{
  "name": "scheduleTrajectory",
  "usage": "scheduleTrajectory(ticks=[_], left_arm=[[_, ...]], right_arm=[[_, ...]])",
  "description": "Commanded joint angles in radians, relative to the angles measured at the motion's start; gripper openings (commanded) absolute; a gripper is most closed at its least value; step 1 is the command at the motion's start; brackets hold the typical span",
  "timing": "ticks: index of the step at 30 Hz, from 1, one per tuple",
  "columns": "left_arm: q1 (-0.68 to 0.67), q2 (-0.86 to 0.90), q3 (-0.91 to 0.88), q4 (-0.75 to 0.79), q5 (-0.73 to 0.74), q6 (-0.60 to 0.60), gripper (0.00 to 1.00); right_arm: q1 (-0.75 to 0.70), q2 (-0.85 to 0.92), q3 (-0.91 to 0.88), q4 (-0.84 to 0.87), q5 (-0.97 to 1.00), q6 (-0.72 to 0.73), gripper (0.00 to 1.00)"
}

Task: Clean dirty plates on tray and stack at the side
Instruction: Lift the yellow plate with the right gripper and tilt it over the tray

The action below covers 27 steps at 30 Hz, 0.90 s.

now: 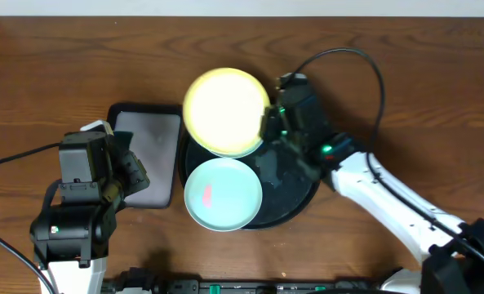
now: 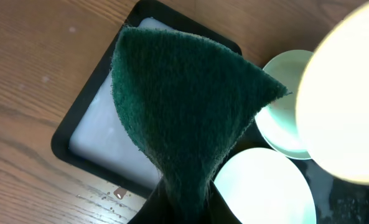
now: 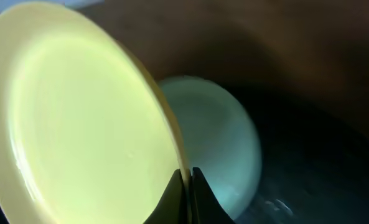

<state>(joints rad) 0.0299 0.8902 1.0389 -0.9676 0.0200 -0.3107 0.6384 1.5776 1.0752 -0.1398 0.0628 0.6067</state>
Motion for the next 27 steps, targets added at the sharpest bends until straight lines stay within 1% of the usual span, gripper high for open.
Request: scheduleTrajectory(ticks=[1,3,9,12,15,19,22,24,26,27], left_arm=[[0.003,-0.001,0.003,0.000,-0.015,-0.004,0.08],[0.003,-0.001,0.003,-0.006,-0.021,-0.004,0.08],[0.003,-0.004,0.003,-0.090,-0.032,-0.004,0.08],[0.003,-0.004,0.003,-0.116,-0.035,-0.004,0.08],[0.003,-0.004,0.003,-0.130,-0.035,-0.004,0.08],[0.003,-0.005,0.003,-0.131,-0.035,-0.004,0.08],[0.003,-0.005,0.003,-0.131,-0.036,-0.004,0.08],[0.003,-0.005,0.003,-0.131,-0.038,-0.004,0.08],[0.003,-0.005,0.003,-0.131,-0.061,-0.004,0.08],[0.003,-0.005,0.003,-0.131,-0.075,-0.004,0.08]], right_arm=[[0.101,0.058,0.018,0.111,0.187,0.032,0.01],[0.138,0.092,0.018,0.177,0.217,0.032,0.01],[0.219,0.236,0.037,0.372,0.255,0.022,0.02],[0.240,0.328,0.098,0.417,0.255,-0.002,0.02],[0.263,0.435,0.224,0.415,0.255,-0.067,0.01],[0.305,0.541,0.389,0.408,0.319,-0.218,0.01],[0.336,0.563,0.469,0.410,0.413,-0.383,0.01],[0.353,0.562,0.500,0.426,0.480,-0.512,0.01],[0.370,0.562,0.525,0.476,0.512,-0.708,0.01],[0.372,0.562,0.527,0.492,0.512,-0.755,0.01]])
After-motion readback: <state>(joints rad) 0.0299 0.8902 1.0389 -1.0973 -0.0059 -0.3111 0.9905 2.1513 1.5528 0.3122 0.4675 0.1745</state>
